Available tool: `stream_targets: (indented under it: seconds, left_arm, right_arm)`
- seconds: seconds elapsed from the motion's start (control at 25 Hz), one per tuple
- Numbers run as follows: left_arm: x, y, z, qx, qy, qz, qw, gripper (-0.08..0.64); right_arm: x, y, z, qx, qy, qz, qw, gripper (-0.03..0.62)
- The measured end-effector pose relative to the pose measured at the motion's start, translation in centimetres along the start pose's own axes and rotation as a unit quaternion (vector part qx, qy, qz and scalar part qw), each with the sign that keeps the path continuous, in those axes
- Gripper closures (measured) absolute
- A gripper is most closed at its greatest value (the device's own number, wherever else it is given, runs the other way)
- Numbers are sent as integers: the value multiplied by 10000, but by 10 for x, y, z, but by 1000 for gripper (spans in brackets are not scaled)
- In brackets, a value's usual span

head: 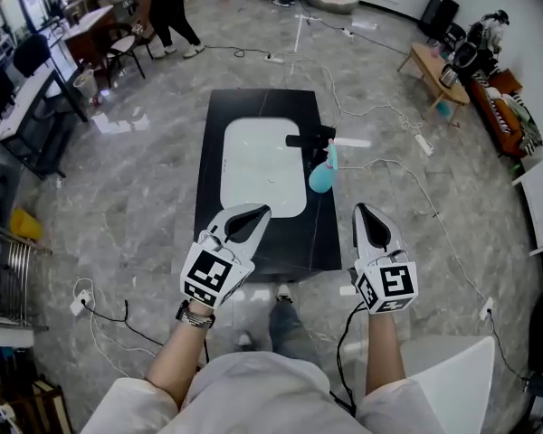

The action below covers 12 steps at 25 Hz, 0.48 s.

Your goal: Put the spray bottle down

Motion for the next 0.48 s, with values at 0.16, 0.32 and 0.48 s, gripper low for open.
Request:
stream_targets:
  seconds: [0.16,0.32,0.48]
  left_arm:
    - [-11,25,-20,134,-208,-135,9996,554]
    - [-17,51,-33,107,-248,-239,9993,554]
    - [-17,73,-47,53,-265,-306,9992,554]
  right_arm:
    - [-22,37,17,-86,-7,-6,10000,587]
    - [-40,65,37,-124,-150,-103,9998,588]
    - [-49,87,53,-240,-215,-129,9994,588]
Point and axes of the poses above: the fingertips, and each gripper's own axes: y backward along the fingers, z to its left, x out of its underside, the point moved 10 cm from there along y, backward along the fingers, and after that the axes turned 14 degrees about y, right-handed, at the moved point
